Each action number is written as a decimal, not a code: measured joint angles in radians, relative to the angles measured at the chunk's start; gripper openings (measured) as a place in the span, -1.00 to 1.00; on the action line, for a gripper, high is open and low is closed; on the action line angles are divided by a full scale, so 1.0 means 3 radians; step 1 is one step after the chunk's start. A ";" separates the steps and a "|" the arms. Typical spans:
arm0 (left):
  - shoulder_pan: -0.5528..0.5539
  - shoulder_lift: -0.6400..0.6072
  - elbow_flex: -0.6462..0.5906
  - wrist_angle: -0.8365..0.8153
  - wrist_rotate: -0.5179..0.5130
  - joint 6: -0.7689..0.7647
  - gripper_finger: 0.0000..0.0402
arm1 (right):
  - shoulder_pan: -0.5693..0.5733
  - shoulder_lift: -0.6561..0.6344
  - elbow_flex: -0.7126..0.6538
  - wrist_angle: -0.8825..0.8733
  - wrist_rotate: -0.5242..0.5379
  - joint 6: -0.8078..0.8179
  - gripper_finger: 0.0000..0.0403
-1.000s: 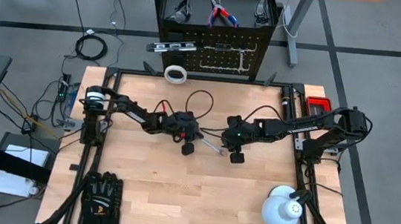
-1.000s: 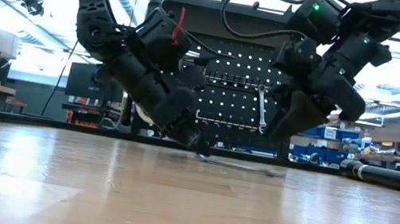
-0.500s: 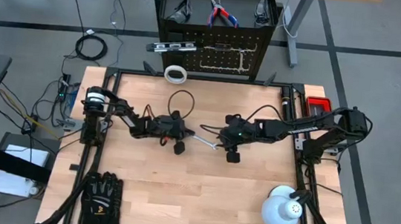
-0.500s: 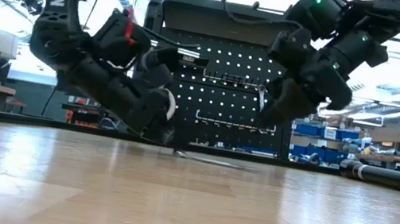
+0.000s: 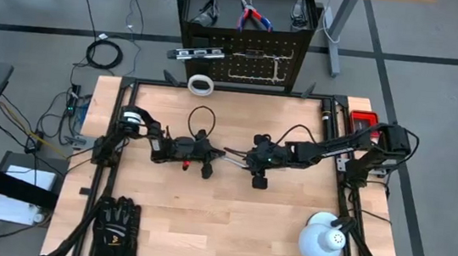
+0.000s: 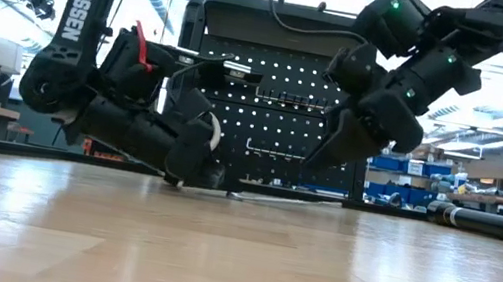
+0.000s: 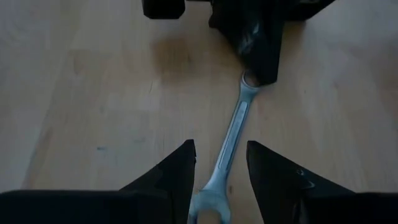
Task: Hang tools onto peg board
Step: Hang the silver wrench on the peg board
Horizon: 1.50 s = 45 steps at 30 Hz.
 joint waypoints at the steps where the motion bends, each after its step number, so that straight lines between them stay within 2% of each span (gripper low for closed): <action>1: 0.0001 0.0000 0.0000 -0.0003 0.0004 0.0000 -1.00 | 0.0000 -0.0001 0.0000 0.0002 0.0000 0.0000 -0.24; 17: 0.0000 -0.0007 0.0005 -0.0156 0.0037 -0.0033 -1.00 | 0.0000 -0.0014 0.0002 -0.0202 -0.0017 0.0509 -0.21; 21: 0.0000 -0.0005 0.0005 -0.0156 0.0039 -0.0036 -1.00 | -0.0011 -0.0011 0.0003 -0.0357 -0.0025 0.0648 -0.07; 29: 0.0000 -0.0002 0.0005 -0.0143 0.0050 -0.0044 -1.00 | -0.0025 0.0089 0.0003 -0.0370 -0.0060 0.0643 0.40; 34: 0.0000 0.0000 0.0001 -0.0140 0.0061 -0.0046 -1.00 | -0.0025 0.0331 0.0001 -0.0229 -0.0089 0.0647 0.50; 39: 0.0000 0.0000 0.0002 -0.0137 0.0062 -0.0048 -1.00 | -0.0022 0.0384 0.0003 -0.0103 -0.0088 0.0648 0.30; 45: 0.0000 0.0003 0.0002 -0.0138 0.0062 -0.0045 -1.00 | -0.0022 0.0384 0.0003 -0.0072 -0.0089 0.0648 -0.24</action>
